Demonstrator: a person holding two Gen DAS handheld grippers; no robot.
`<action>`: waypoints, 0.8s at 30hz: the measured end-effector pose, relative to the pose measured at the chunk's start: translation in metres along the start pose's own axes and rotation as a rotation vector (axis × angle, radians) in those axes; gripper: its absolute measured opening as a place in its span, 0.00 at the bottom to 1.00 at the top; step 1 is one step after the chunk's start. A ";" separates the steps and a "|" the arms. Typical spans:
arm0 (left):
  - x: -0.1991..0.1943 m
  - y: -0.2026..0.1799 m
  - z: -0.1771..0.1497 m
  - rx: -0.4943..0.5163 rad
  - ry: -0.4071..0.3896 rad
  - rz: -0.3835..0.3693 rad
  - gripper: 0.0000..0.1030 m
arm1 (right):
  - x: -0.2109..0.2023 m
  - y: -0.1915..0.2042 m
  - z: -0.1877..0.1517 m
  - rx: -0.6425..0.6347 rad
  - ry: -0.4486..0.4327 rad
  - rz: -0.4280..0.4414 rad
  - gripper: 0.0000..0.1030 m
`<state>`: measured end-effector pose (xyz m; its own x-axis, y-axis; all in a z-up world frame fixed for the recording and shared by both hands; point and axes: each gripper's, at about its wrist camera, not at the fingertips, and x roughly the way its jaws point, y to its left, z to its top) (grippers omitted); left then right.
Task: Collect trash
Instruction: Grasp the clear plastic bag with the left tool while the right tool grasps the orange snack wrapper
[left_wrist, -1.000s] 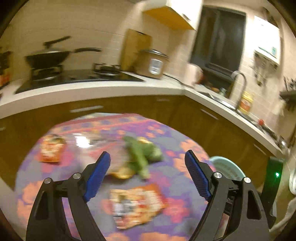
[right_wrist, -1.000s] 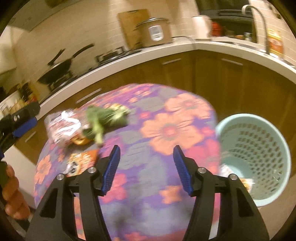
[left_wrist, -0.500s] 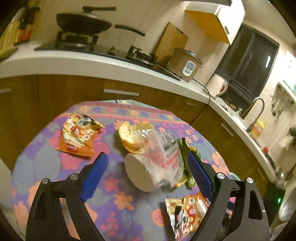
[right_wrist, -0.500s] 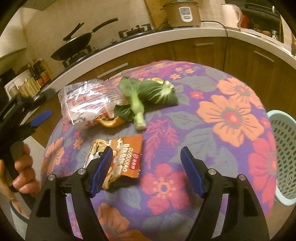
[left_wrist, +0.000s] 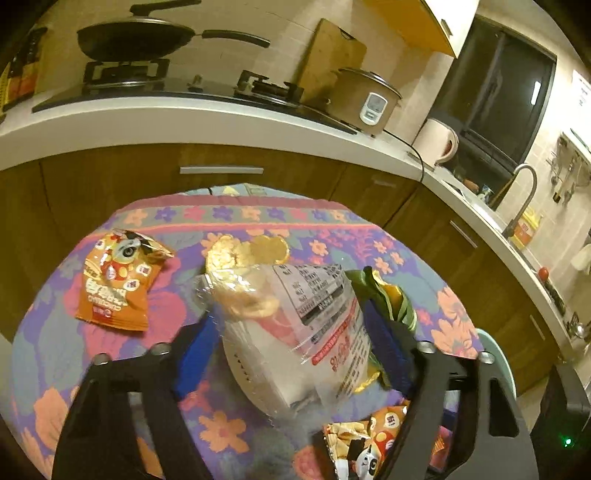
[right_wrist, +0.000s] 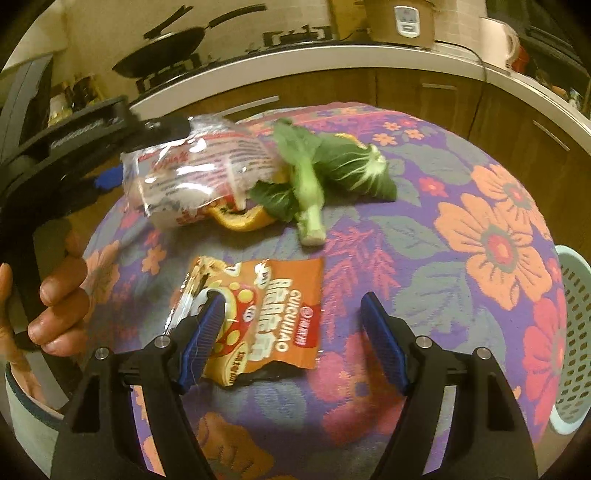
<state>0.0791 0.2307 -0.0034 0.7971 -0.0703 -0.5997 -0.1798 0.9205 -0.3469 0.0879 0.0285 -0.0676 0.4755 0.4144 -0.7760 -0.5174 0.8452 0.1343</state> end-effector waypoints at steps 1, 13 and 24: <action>0.001 0.000 0.000 0.000 0.008 0.000 0.54 | 0.002 0.000 0.000 -0.004 0.008 0.005 0.50; -0.019 -0.004 -0.011 0.009 -0.010 -0.057 0.18 | -0.007 0.012 -0.006 -0.072 -0.045 -0.039 0.10; -0.062 -0.029 -0.010 0.082 -0.105 -0.177 0.12 | -0.033 -0.010 -0.011 -0.005 -0.127 -0.024 0.09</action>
<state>0.0289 0.2047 0.0365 0.8684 -0.1970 -0.4550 0.0120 0.9258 -0.3779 0.0696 0.0027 -0.0504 0.5739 0.4343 -0.6942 -0.5083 0.8536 0.1138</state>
